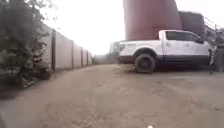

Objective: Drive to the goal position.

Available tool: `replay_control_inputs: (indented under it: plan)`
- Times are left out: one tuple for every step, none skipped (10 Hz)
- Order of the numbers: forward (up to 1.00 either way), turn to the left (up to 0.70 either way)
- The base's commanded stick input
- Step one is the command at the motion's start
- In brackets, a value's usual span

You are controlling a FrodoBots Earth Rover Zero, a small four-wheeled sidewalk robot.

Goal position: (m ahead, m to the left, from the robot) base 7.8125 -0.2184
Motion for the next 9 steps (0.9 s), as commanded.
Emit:
replay_control_inputs:
  plan:
    - [0.50, 0.01]
    - [0.50, 0.01]
    - [0.50, 0.01]
    - [0.50, 0.01]
    - [0.50, 0.01]
    - [0.50, 0.01]
    - [0.50, 0.01]
    - [0.50, 0.01]
    - [0.50, 0.01]
